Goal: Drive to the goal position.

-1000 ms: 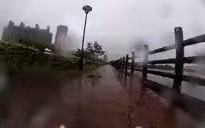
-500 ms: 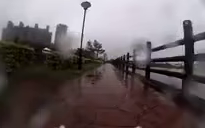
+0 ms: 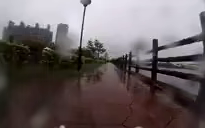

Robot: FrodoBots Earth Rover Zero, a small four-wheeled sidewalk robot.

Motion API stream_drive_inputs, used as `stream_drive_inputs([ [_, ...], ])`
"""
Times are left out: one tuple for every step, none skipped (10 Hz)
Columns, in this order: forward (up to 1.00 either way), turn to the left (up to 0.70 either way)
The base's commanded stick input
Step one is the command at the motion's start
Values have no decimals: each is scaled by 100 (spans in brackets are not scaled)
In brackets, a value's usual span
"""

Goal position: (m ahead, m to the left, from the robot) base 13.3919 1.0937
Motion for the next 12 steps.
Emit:
stream_drive_inputs([
  [100, 0],
  [100, 0],
  [100, 6],
  [100, 25],
  [100, 35],
  [100, 14],
  [100, 0],
  [100, 0],
  [100, 0],
  [100, -13],
  [100, -39],
  [100, -38],
])
